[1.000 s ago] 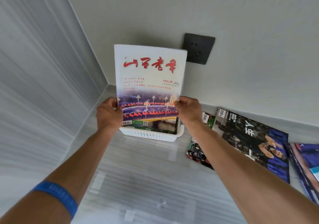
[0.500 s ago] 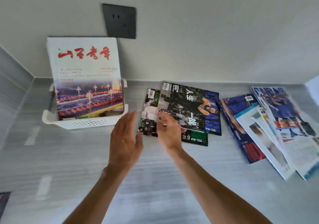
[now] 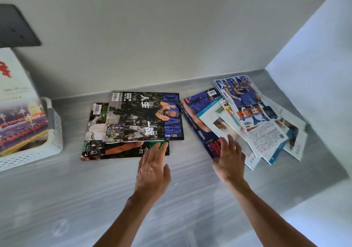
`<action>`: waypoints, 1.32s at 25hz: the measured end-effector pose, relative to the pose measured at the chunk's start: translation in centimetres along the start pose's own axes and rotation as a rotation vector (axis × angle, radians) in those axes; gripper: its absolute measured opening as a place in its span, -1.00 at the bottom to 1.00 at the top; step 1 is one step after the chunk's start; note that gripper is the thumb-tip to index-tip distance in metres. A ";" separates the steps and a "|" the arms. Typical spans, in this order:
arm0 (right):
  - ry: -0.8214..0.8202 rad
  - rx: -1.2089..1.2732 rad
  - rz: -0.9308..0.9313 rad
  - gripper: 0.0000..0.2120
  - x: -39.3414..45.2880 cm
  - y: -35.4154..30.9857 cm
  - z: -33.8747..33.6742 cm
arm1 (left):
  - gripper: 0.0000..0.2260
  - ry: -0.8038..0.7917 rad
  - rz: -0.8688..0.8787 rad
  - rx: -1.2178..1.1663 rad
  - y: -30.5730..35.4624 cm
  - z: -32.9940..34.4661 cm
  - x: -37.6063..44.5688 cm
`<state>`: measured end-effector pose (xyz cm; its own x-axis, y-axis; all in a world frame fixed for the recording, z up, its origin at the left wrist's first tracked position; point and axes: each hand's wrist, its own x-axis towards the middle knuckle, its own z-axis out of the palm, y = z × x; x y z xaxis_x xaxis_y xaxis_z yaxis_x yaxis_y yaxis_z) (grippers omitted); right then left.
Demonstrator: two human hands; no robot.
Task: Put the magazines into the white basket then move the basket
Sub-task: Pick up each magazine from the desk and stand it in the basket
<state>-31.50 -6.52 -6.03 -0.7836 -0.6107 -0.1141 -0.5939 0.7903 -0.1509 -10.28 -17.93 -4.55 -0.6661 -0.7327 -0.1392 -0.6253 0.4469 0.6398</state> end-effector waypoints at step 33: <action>0.436 0.383 -0.681 -0.47 -3.6 -16.9 -10.6 | -0.87 0.302 -0.293 -0.728 -4.9 -11.9 -3.2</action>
<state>-20.56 -17.09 7.34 -0.3298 -0.8061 0.4914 -0.9151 0.1450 -0.3763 -0.29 -23.84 1.75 -0.3157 -0.9196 -0.2338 -0.2690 -0.1496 0.9515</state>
